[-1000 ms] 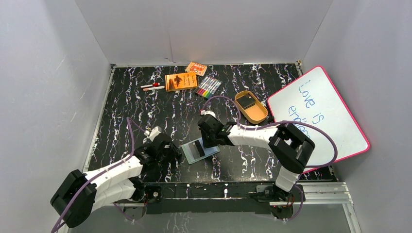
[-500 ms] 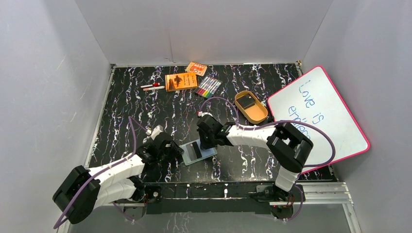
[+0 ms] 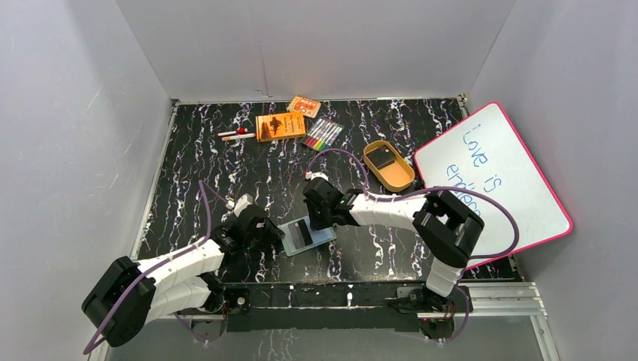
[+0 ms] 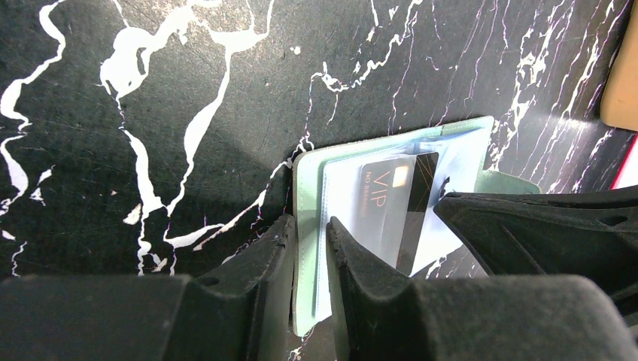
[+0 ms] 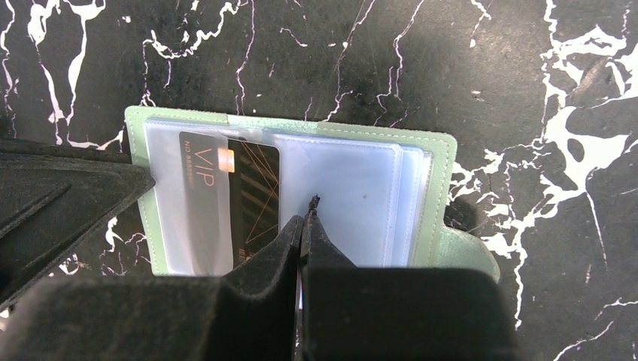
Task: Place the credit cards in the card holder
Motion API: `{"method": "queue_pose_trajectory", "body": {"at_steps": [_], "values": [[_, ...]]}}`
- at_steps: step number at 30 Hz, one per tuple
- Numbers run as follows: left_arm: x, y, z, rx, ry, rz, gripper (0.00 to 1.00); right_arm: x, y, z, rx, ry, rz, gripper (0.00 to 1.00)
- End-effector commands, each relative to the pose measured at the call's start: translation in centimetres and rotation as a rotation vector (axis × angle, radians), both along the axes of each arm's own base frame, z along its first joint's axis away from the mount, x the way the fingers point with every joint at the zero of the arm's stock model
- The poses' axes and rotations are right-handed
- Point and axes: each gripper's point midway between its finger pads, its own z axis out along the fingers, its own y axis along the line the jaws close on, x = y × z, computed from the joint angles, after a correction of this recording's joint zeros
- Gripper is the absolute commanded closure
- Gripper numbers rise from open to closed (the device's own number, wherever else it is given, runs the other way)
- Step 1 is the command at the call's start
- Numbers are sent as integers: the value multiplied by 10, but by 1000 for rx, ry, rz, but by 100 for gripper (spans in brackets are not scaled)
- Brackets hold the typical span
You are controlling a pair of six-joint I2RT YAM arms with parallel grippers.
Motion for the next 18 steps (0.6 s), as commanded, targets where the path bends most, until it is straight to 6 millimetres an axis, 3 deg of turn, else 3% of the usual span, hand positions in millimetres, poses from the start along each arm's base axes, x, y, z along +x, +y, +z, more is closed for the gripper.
{"method": "queue_pose_trajectory", "body": {"at_steps": [1,18], "values": [[-5,7,-6,32,28,7,79,7,8,18,16,-34,6,92],[-6,8,-8,28,30,7,80,-10,32,13,66,12,95,93]]}}
